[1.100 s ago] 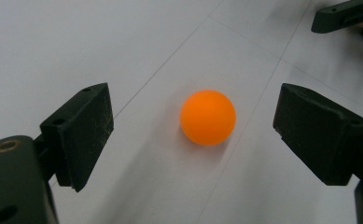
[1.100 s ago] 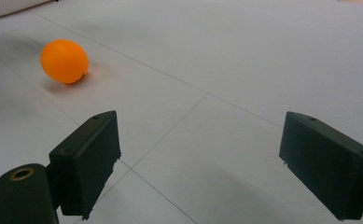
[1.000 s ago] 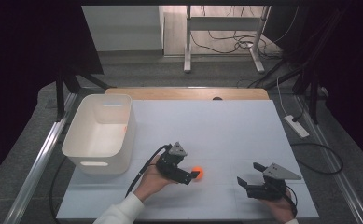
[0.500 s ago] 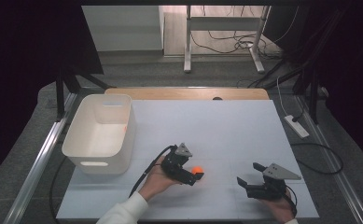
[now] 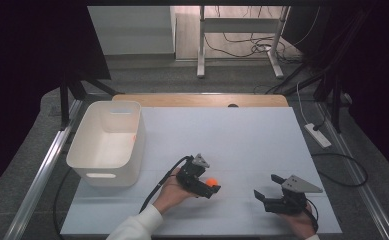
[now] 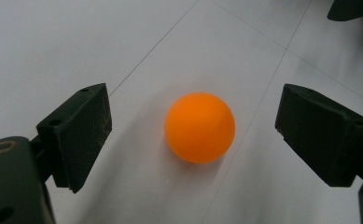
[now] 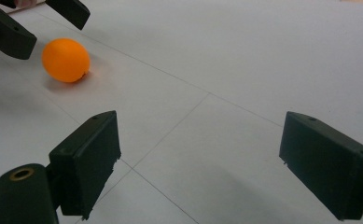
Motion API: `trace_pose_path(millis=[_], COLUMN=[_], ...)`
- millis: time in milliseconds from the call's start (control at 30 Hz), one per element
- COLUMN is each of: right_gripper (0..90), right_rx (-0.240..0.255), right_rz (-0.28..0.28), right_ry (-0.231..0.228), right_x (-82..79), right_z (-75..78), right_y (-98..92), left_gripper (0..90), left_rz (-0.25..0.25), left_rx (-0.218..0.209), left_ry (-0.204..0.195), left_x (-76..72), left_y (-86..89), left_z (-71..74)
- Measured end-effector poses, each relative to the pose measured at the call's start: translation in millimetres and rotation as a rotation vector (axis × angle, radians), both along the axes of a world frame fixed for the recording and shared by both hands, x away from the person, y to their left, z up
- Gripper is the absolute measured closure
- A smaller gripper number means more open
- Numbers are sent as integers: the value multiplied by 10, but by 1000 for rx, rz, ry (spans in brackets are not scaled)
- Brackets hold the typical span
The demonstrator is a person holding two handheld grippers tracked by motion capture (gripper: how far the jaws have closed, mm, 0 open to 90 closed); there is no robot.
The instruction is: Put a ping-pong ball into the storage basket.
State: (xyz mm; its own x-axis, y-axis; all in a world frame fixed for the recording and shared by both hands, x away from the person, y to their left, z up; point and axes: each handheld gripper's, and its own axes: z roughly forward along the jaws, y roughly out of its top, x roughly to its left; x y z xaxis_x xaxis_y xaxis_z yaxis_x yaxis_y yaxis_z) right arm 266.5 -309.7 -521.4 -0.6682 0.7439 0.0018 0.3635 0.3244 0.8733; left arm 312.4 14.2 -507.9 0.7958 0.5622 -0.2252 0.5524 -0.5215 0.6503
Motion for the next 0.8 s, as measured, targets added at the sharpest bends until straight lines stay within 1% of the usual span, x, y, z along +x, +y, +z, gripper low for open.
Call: trace_pose_path(millis=[100, 300, 467, 567, 667, 733, 767, 800], right_gripper=[120, 120, 120, 120, 120, 120, 120, 120], right_rx=[1, 0, -1, -3, -1, 0, -1, -2], right_rz=[0, -1, -2, -2, -3, -3, -3, -2], right_ry=[2, 2, 2, 0, 0, 0, 0, 0], right_x=[5, 4, 5, 3, 3, 4, 5, 4], right_z=[-4, -4, -4, -1, -1, -1, -2, -2], right_y=[-2, -1, -2, -2, -9, -11, -11, -9], left_gripper=[128, 149, 192, 249, 310, 357, 357, 387], left_rz=[-7, -24, -28, -42, -55, -61, -65, -65], left_rx=[17, 29, 26, 25, 30, 37, 51, 53], left_ry=[10, 18, 6, 2, 11, 13, 10, 9], left_x=[16, 28, 17, 3, -1, -4, -6, -10], left_y=[-20, -39, -60, -83, -94, -98, -99, -97], left_z=[-26, -58, -71, -77, -88, -89, -87, -81])
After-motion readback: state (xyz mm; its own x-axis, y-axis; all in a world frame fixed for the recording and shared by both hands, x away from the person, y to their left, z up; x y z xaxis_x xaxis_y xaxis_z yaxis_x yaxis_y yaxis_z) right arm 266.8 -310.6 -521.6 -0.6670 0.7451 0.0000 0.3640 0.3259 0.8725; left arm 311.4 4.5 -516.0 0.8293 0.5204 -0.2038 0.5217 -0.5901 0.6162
